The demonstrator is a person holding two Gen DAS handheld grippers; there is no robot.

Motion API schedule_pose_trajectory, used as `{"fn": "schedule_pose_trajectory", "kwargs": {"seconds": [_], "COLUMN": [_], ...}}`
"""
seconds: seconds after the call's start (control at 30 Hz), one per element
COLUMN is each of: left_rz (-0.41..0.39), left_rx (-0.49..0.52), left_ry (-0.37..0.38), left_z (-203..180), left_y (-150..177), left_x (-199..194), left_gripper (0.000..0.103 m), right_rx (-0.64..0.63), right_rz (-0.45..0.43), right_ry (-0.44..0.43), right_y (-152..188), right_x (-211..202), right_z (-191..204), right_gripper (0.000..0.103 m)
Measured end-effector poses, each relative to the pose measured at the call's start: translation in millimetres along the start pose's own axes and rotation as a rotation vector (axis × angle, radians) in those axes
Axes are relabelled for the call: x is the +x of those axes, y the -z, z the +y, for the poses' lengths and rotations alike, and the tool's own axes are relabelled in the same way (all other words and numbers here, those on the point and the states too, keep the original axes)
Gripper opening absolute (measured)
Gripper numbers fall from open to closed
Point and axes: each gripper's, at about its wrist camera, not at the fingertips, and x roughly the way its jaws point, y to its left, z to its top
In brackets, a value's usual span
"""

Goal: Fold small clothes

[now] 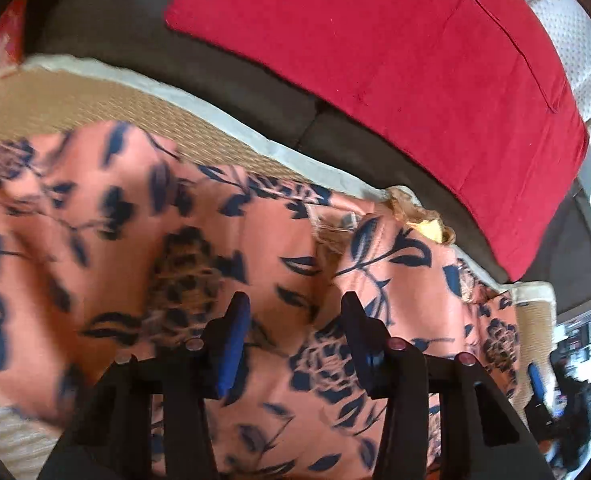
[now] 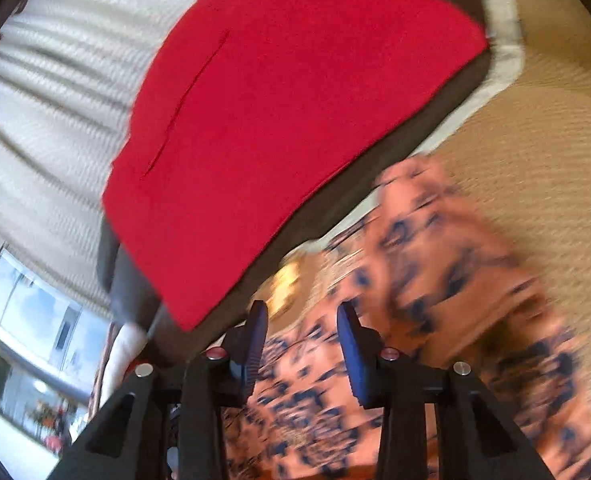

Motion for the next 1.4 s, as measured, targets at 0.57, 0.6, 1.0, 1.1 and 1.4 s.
{"fn": "schedule_pose_trajectory", "kwargs": {"seconds": [0.57, 0.6, 1.0, 1.1, 1.4], "left_rz": [0.003, -0.014, -0.142, -0.153, -0.281], "left_rx": [0.042, 0.051, -0.007, -0.141, -0.600], "left_ry": [0.301, 0.336, 0.152, 0.040, -0.253], "left_z": [-30, -34, 20, 66, 232], "left_y": [13, 11, -15, -13, 16], "left_x": [22, 8, -93, -110, -206], "left_gripper": [0.008, 0.007, 0.013, 0.017, 0.074], "right_rx": [0.060, 0.066, -0.092, -0.197, -0.323], "right_rz": [0.088, 0.106, 0.068, 0.068, 0.287], "right_ry": [0.221, 0.235, 0.303, 0.251, 0.213], "right_y": [-26, -25, -2, 10, 52], "right_x": [-1, 4, 19, 31, 82], "right_z": [-54, -55, -11, 19, 45], "right_gripper": [0.038, 0.038, 0.041, 0.041, 0.047]}}
